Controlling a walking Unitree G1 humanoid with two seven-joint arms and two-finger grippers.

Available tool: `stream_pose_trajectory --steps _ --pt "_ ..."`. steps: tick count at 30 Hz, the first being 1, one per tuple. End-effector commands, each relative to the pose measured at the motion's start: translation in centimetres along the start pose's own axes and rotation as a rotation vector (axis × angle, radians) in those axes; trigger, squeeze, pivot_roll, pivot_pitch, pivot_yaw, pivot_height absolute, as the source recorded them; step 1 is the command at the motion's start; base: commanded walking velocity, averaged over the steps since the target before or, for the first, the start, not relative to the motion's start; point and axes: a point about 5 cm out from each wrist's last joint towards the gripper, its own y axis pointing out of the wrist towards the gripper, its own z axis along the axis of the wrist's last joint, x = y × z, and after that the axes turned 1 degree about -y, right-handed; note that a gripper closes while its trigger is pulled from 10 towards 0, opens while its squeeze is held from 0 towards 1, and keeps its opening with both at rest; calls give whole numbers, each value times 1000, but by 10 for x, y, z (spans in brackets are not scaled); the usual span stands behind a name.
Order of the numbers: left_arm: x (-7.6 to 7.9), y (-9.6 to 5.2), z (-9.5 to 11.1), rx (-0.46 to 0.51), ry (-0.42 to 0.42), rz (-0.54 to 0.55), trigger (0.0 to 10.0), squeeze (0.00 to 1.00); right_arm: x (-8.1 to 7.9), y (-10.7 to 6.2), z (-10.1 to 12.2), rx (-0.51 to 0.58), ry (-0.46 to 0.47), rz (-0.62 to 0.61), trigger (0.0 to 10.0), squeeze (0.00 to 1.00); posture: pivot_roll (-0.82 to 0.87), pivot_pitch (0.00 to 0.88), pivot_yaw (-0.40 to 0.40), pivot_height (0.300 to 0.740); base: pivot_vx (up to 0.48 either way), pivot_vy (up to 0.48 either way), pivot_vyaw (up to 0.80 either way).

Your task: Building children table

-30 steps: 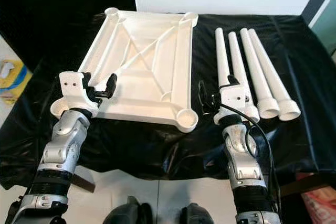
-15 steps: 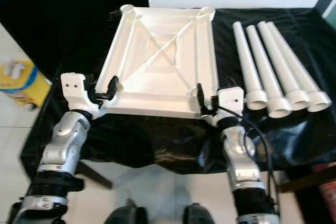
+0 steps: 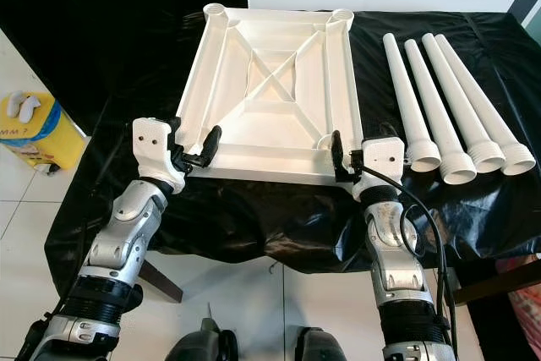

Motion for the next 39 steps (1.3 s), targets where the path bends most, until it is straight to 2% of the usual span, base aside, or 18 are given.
stream_pose_trajectory --steps 1,3,11,21,29,39 --pt "19 0 1 0 9 -222 10000 0 17 0 -10 -73 -3 -106 10000 0 -8 112 -1 740 0 0 0" --pt "25 0 1 3 16 -256 10000 0 22 1 -12 -91 -7 -131 10000 0 -11 109 -1 740 0 0 0" --pt "31 0 0 -4 22 -286 10000 0 28 0 -16 -111 -7 -131 10000 0 -18 110 -4 740 0 0 0" --pt "31 -1 0 -3 20 -281 10000 0 32 -2 -10 -72 -7 -131 10000 0 -18 119 -5 740 0 0 0" --pt "27 -4 1 -1 6 -246 10000 0 20 -3 -5 -57 15 -81 10000 0 -18 136 6 740 0 0 -755" --pt "24 -1 4 10 7 -230 10000 0 16 -1 -2 -39 12 -58 10000 0 -20 134 9 740 0 0 -755"
